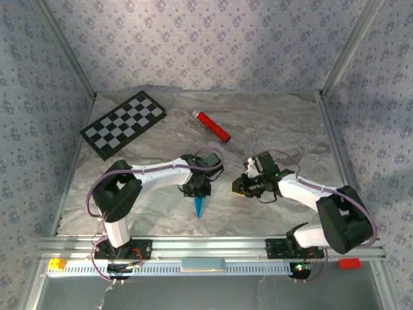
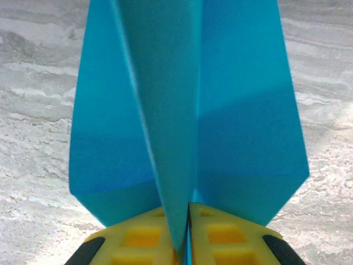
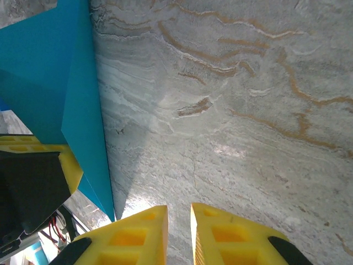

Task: Fold a paper plane with a square sheet of paper (pick it up from the middle)
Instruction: Move the paper plane to the center of the table.

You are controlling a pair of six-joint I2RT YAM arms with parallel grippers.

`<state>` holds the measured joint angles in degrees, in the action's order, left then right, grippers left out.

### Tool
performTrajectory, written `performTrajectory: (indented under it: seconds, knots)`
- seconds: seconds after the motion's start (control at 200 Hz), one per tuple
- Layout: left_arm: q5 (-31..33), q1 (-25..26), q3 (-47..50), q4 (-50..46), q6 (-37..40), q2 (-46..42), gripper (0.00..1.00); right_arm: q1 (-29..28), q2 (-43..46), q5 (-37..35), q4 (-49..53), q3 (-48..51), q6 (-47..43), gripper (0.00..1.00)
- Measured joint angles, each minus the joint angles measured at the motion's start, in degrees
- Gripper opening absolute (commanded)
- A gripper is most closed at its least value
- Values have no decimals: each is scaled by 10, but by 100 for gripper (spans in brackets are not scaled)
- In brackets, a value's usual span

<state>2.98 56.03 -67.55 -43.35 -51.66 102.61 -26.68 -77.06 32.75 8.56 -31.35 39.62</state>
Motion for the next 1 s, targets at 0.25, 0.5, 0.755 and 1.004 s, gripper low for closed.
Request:
performTrajectory:
  seconds: [0.25, 0.5, 0.755, 1.004]
  knots:
    - [-2, 0, 0, 1, 0, 6, 15, -3, -1, 0, 0, -2, 0, 19]
    - [-1, 3, 0, 1, -1, 8, 15, -4, -3, 0, 0, -4, 0, 19]
    - [1, 4, 0, 3, -5, 17, 16, -5, -3, 0, 0, -4, 0, 19]
    - [1, 7, 3, 9, -5, 20, 19, -7, -5, -3, 0, -4, 0, 19]
